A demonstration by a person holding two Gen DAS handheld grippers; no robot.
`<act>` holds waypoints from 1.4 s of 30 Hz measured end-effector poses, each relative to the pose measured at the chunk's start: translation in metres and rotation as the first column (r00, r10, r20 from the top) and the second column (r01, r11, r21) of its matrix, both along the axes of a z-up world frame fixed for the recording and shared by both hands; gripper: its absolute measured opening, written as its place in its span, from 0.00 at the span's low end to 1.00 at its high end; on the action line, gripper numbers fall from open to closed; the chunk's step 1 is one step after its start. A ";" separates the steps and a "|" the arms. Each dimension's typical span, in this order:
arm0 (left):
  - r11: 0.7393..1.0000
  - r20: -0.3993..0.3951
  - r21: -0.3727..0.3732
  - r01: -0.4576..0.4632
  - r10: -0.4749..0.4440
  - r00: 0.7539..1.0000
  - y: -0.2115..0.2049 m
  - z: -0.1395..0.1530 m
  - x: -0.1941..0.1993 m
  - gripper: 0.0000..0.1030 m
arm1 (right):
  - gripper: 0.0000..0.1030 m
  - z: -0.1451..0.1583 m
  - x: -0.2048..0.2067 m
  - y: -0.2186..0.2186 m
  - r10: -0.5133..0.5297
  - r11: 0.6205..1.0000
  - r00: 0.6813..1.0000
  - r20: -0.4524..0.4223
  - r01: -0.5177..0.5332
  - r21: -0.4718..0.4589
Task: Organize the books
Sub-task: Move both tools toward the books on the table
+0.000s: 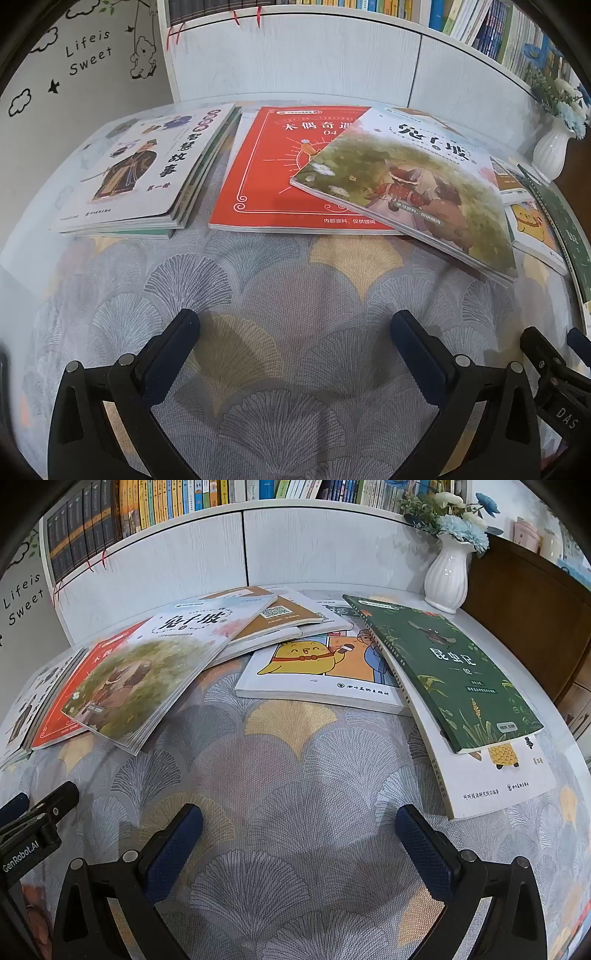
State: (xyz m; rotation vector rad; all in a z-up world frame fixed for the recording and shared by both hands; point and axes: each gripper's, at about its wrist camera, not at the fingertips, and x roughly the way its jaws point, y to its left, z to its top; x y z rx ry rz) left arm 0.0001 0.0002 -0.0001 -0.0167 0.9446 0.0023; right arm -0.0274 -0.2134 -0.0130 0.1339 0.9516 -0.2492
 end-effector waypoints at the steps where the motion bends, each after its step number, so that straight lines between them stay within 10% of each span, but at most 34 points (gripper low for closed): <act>1: 1.000 -0.001 0.000 0.000 0.000 1.000 0.000 0.000 0.000 1.00 | 1.00 0.000 0.000 0.000 0.000 1.000 1.000 0.003 0.000 0.001; 13: 0.978 -0.078 -0.004 0.210 -0.209 0.975 0.005 0.000 -0.001 1.00 | 1.00 0.004 -0.009 0.003 0.021 0.998 0.990 -0.138 -0.013 0.057; 19: 0.986 -0.073 0.128 0.105 -0.096 0.993 0.022 0.036 0.009 0.99 | 1.00 0.007 0.007 0.001 0.030 0.996 0.958 -0.285 -0.006 0.084; 27: 0.996 0.070 0.050 0.072 -0.075 0.995 0.043 0.136 0.014 0.99 | 1.00 0.111 -0.019 0.017 -0.026 1.000 0.997 -0.078 0.026 -0.002; 42: 0.990 0.131 0.013 0.138 -0.138 0.982 0.034 0.168 0.010 0.99 | 1.00 0.182 -0.025 0.024 -0.040 0.995 0.998 0.049 0.044 -0.085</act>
